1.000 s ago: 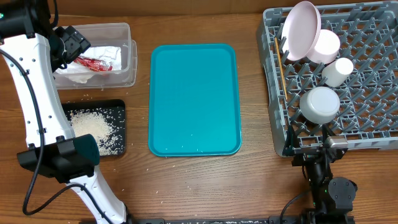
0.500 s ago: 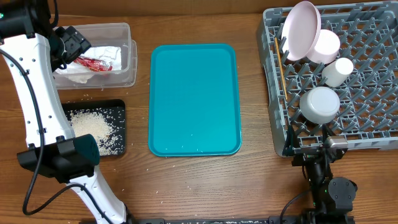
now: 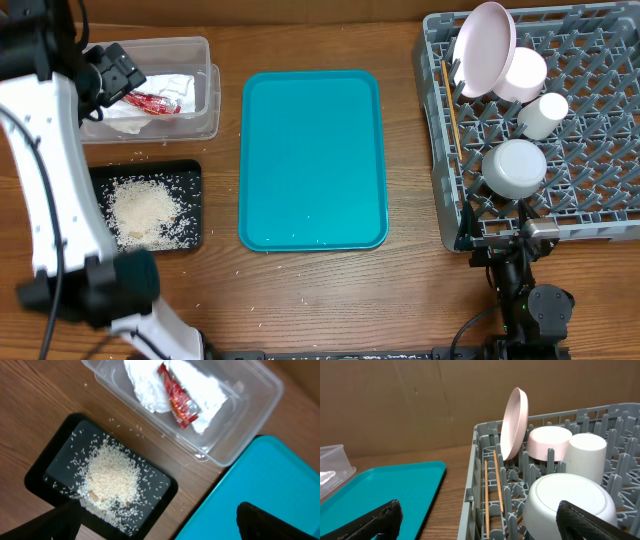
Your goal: Sort waste into correct bins and load items into the dishwasher
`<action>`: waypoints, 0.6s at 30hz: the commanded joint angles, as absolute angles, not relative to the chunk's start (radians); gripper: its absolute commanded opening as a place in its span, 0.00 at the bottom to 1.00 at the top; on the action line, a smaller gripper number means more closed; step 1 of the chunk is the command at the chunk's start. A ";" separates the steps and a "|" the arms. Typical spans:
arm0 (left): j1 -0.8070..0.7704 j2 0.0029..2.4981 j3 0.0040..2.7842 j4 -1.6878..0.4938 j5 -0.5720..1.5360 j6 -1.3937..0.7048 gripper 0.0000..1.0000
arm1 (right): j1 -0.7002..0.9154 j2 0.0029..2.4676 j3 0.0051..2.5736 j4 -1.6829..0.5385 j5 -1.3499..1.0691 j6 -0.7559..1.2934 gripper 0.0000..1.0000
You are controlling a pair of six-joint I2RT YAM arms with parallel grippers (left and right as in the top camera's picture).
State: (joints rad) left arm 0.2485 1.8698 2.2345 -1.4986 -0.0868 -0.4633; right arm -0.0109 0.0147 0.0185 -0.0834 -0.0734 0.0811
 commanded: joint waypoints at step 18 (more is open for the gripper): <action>0.241 1.129 0.958 -0.688 0.136 -0.194 1.00 | -0.007 0.003 0.008 -0.080 -0.064 0.078 1.00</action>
State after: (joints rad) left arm 0.2485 1.2114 1.0630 -0.7406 0.0669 -0.2741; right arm -0.0105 0.0147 0.0185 -0.0841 -0.0731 0.0814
